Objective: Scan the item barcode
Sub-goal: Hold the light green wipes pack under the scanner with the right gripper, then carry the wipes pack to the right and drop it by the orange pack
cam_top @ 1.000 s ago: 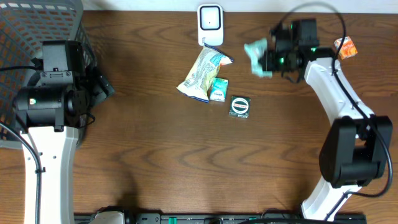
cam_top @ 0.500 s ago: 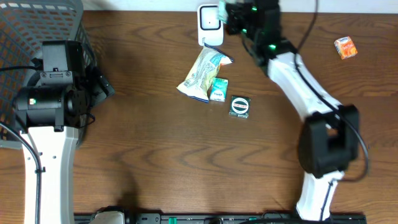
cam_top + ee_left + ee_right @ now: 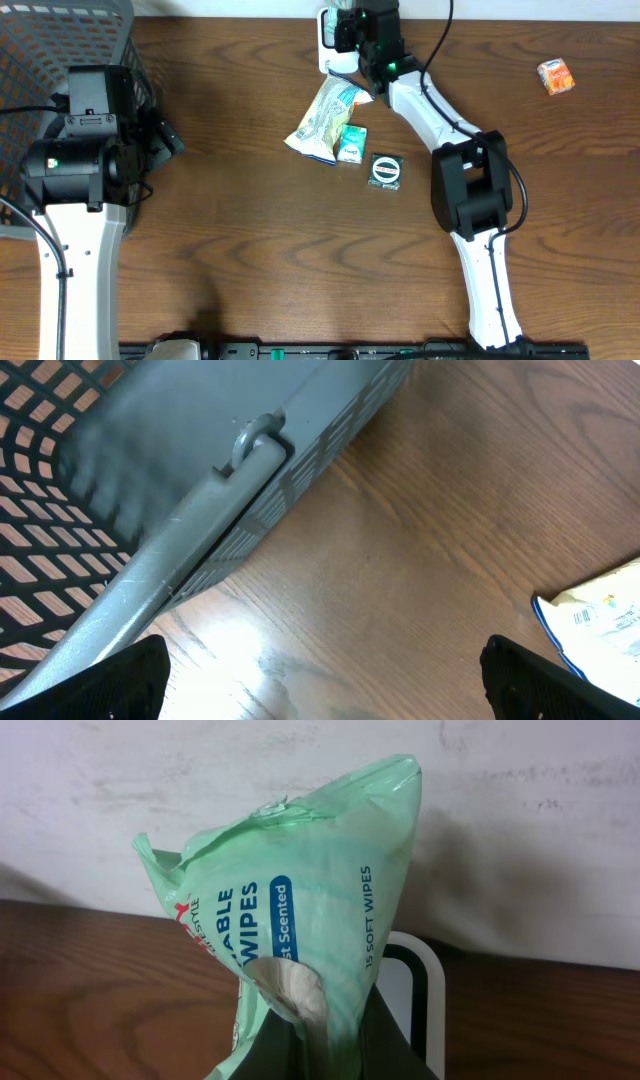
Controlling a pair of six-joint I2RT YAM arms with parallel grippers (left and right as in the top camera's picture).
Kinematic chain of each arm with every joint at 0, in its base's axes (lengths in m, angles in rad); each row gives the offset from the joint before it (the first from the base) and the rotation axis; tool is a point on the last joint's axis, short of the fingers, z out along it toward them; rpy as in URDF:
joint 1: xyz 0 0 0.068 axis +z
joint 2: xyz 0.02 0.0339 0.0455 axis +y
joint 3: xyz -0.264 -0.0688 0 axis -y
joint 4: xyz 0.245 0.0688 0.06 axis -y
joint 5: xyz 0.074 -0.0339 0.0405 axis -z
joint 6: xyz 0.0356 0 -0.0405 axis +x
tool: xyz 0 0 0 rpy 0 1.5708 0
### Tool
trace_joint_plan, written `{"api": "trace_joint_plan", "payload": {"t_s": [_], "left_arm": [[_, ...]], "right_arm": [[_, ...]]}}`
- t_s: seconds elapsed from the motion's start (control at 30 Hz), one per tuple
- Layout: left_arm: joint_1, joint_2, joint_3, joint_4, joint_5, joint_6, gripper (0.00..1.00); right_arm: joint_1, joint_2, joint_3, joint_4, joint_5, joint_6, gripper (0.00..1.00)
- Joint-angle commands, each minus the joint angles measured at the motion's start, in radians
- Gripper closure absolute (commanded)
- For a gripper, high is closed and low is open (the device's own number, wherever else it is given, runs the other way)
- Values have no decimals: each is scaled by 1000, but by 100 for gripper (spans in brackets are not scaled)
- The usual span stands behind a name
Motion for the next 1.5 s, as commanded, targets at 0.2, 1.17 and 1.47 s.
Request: {"api": "trace_joint_plan", "payload": {"t_s": [0.2,1.17,1.47], "left_arm": [[8,4,-3,-3,-13,-16,2],[8,4,-3,-3,-13,-16,2],[8,4,-3,-3,-13,-16,2]], "right_arm": [[47,-6,44,-34,105,-154,99],[-413,-199,40,-803,393,-441,99],[-563,-199,40,-982,392,-317,23]]}}
